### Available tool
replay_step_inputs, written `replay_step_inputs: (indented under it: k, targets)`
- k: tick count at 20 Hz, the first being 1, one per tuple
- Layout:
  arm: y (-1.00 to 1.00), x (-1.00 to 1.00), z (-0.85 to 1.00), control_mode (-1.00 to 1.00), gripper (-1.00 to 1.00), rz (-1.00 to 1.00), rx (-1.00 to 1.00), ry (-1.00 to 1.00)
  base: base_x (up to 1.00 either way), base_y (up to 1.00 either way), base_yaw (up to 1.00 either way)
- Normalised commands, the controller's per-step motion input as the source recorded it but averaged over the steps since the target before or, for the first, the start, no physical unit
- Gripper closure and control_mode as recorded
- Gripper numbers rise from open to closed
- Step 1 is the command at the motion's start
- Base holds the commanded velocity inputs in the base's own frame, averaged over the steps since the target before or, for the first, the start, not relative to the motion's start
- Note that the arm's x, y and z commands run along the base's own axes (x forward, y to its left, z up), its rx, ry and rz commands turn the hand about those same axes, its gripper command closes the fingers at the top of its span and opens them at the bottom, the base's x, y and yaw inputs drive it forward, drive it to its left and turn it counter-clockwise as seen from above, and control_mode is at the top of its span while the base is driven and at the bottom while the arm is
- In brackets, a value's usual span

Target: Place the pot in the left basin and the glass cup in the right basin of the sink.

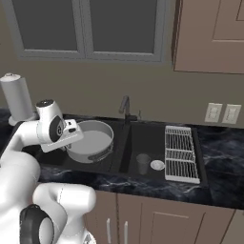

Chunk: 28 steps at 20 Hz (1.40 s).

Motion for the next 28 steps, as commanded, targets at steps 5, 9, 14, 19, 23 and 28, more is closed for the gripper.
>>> replay_step_inputs:
  k: [5, 9, 14, 19, 23, 28]
  targets:
    - [0.00, 0.00, 0.00, 1.00, 1.00, 0.00, 0.00, 0.00, 0.00, 0.09, 0.00]
    - [0.00, 0.00, 0.00, 1.00, 1.00, 0.00, 0.00, 0.00, 0.00, 0.00, 0.00]
    - [0.27, 0.24, -0.05, -1.00, 1.00, 0.00, 0.00, 0.00, 0.00, 0.00, 0.00]
    - [0.51, 0.55, -0.12, -1.00, 1.00, 0.00, 0.00, 0.01, 0.00, 0.00, 0.00]
    - [0.29, 0.85, -0.15, -1.00, 1.00, 0.00, 0.00, 0.05, 0.00, 0.00, 0.00]
    - [0.34, 0.92, -0.28, -1.00, 1.00, 0.02, 0.00, 0.24, 0.00, 0.00, 0.00]
